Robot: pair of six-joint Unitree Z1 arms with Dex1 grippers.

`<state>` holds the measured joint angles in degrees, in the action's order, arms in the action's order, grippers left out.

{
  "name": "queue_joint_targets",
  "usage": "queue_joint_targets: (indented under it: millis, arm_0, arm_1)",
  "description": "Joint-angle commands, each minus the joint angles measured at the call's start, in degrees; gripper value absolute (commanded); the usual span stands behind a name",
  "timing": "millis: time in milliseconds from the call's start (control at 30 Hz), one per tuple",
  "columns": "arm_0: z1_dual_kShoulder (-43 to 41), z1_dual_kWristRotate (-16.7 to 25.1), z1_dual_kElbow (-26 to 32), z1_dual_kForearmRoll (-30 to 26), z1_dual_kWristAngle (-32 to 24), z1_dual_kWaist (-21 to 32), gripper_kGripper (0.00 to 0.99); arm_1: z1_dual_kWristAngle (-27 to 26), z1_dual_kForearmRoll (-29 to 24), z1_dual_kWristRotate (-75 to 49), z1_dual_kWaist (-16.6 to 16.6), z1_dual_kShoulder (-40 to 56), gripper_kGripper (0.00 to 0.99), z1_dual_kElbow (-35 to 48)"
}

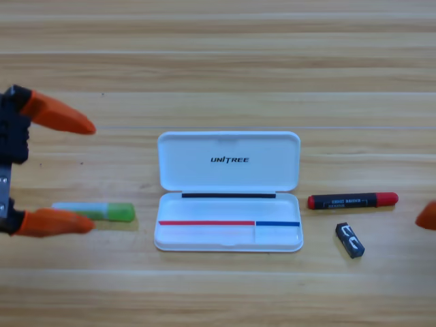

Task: Clean up eraser and pencils

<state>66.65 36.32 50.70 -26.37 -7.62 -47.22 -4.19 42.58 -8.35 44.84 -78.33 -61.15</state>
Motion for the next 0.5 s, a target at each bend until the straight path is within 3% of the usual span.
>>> queue_joint_targets:
  millis: [33,133,267,500]
  arm_0:
    - [4.89,3.85,8.45,-8.08,5.86,-0.95,0.990]
    - [8.06,7.63,16.54,-14.94,9.29,-0.86,0.989]
    - [12.28,14.48,21.72,-18.37,19.04,0.72,0.988]
    - [20.27,19.58,24.27,-20.74,20.54,9.34,0.988]
  arm_1:
    - [6.74,-0.04,8.35,-0.01,-9.73,0.976,-1.25]
    - [7.44,-0.04,9.67,-0.10,-14.22,0.986,-2.04]
    - [7.88,-0.48,9.67,-0.10,-20.19,0.990,-2.48]
    - [7.53,-1.36,14.15,-0.01,-28.81,0.990,-5.99]
